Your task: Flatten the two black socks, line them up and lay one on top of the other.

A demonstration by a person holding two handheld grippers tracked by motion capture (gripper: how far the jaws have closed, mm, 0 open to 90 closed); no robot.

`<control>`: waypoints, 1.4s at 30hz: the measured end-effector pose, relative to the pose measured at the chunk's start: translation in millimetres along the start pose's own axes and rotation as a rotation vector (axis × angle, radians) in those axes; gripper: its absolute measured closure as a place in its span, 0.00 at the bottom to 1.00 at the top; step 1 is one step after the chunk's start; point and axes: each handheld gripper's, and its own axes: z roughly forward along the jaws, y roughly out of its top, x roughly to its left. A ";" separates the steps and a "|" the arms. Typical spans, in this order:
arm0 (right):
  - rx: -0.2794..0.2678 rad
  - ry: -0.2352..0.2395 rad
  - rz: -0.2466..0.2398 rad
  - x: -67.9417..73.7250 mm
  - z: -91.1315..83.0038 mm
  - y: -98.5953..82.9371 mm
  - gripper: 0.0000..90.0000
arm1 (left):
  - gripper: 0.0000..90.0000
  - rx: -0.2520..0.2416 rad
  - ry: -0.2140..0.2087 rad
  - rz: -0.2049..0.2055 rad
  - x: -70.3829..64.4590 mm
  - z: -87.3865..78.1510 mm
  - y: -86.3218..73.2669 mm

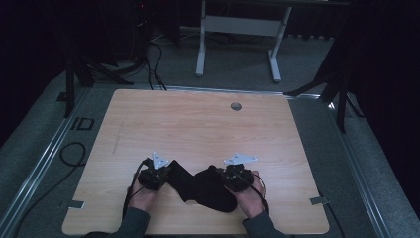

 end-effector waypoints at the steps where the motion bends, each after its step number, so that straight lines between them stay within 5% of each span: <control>1: -0.005 -0.001 -0.003 0.7 -2.5 -0.4 0.96 | 0.99 0.000 0.000 -0.001 0.0 -0.1 0.0; 14: -0.030 0.003 0.006 7.4 -29.5 -15.9 0.96 | 0.99 -0.002 0.003 -0.007 -0.7 0.3 0.0; 29: 0.006 -0.032 0.034 9.0 -40.9 -52.9 0.96 | 0.98 0.002 0.002 -0.005 -0.5 0.2 0.1; 42: 0.073 -0.049 0.036 6.7 -28.8 -75.2 0.96 | 0.98 0.002 0.002 -0.004 -0.9 0.1 0.0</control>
